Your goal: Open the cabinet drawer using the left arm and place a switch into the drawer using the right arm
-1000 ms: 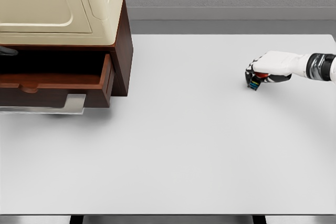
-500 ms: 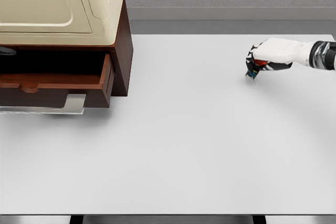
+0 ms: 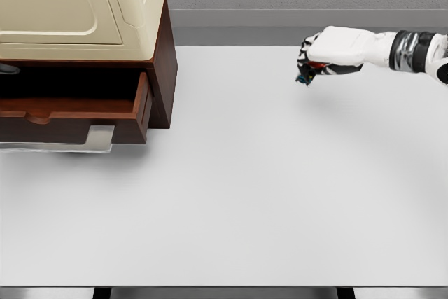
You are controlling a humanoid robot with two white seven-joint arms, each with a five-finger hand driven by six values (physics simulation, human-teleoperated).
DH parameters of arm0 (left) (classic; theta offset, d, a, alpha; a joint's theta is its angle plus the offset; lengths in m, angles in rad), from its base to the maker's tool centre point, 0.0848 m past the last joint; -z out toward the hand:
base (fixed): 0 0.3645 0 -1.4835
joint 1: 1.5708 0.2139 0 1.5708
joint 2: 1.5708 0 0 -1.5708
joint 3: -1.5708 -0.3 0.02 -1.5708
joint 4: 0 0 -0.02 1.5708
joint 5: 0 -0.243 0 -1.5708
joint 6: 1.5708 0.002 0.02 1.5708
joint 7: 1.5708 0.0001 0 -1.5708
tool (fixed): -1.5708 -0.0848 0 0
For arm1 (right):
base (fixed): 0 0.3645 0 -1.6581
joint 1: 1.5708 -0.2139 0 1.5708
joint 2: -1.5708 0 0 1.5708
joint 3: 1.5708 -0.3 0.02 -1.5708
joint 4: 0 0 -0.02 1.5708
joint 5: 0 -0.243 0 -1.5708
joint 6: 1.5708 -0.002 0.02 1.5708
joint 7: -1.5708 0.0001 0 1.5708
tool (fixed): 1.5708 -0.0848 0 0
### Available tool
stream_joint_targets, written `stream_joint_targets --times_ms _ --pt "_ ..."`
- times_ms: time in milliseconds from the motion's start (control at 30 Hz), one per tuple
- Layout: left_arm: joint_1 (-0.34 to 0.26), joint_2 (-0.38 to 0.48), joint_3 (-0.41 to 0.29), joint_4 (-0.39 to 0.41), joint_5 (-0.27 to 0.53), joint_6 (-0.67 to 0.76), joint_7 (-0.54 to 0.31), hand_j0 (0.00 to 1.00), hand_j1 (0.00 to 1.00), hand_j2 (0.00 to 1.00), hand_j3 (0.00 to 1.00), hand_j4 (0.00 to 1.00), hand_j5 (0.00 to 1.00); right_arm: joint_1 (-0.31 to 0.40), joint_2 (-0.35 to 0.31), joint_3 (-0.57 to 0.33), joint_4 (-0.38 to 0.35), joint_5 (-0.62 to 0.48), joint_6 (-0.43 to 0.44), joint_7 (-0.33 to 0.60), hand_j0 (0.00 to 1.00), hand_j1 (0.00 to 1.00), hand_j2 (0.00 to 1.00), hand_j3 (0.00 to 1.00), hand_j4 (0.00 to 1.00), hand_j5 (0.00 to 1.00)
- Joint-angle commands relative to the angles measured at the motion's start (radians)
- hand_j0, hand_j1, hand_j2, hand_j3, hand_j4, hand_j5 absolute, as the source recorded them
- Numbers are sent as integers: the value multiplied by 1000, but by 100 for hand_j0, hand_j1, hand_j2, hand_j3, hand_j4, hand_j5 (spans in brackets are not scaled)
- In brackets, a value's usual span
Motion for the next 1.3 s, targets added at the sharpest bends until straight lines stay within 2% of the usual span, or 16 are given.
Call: stream_joint_targets --times_ms 0,167,267,367,533,600,667,900,1067,1133,1267 --pt "0 4 -1 0 10 3 0 100 100 100 100 100 100 -5 -3 50 -73 -5 2 0 31 31 31 31 31 31" --pt "0 21 -7 8 10 3 0 100 100 100 100 100 100 -75 -17 112 -178 -6 2 0 31 31 31 31 31 31" --pt "0 21 -8 37 10 3 0 100 100 100 100 100 100 -141 -17 207 -201 -34 2 0 31 31 31 31 31 31" --pt "0 19 -8 39 10 3 0 100 100 100 100 100 100 -178 -12 227 -244 -35 2 0 31 31 31 31 31 31" --pt "0 21 -7 39 10 3 0 100 100 100 100 100 100 -229 15 268 -270 -43 2 0 32 32 32 32 32 32" --pt "0 21 -7 39 10 3 0 100 100 100 100 100 100 -247 38 277 -270 -49 2 0 32 32 32 32 32 32" --pt "1 21 -7 42 10 3 0 100 100 100 100 100 100 -284 81 327 -271 -51 2 0 32 32 32 32 32 32" --pt "0 21 -7 42 10 3 0 100 100 100 100 100 100 -314 130 360 -336 -55 2 0 32 32 32 32 32 32" --pt "1 21 -7 42 10 3 0 100 100 100 100 100 100 -359 173 385 -343 -71 2 0 32 32 32 32 32 32" --pt "1 21 -7 42 10 3 0 100 100 100 100 100 100 -388 201 420 -345 -86 2 0 32 32 32 32 32 32" --pt "1 21 -7 43 10 3 0 100 100 100 100 100 100 -429 227 422 -346 -114 2 0 32 32 32 32 32 32"
